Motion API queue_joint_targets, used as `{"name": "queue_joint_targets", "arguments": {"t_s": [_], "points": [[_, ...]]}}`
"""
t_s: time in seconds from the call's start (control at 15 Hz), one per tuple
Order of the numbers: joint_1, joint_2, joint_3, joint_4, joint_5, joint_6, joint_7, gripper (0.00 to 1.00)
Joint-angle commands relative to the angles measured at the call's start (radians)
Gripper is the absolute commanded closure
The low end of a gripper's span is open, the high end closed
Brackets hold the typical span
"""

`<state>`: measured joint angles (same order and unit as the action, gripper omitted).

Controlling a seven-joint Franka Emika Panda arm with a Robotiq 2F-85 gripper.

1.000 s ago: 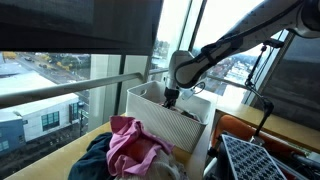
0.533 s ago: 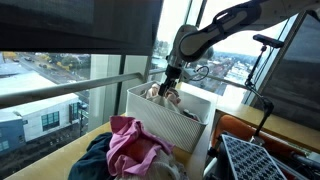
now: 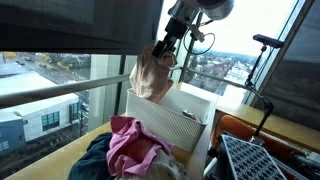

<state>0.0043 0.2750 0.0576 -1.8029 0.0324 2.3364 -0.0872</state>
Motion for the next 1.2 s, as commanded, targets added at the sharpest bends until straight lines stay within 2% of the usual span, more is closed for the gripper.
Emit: {"name": "queue_joint_targets", "arguments": {"t_s": [0.0, 0.27, 0.6, 0.87, 1.13], "points": [[0.072, -0.065, 0.036, -0.024, -0.013, -0.016, 0.049, 1.00], [0.163, -0.073, 0.085, -0.055, -0.041, -0.002, 0.097, 1.00], [0.231, -0.083, 0.129, -0.138, -0.056, 0.006, 0.124, 1.00], [0.245, -0.086, 0.142, -0.189, -0.052, 0.011, 0.122, 1.00], [0.224, -0.071, 0.132, -0.240, -0.040, 0.012, 0.109, 1.00]]}}
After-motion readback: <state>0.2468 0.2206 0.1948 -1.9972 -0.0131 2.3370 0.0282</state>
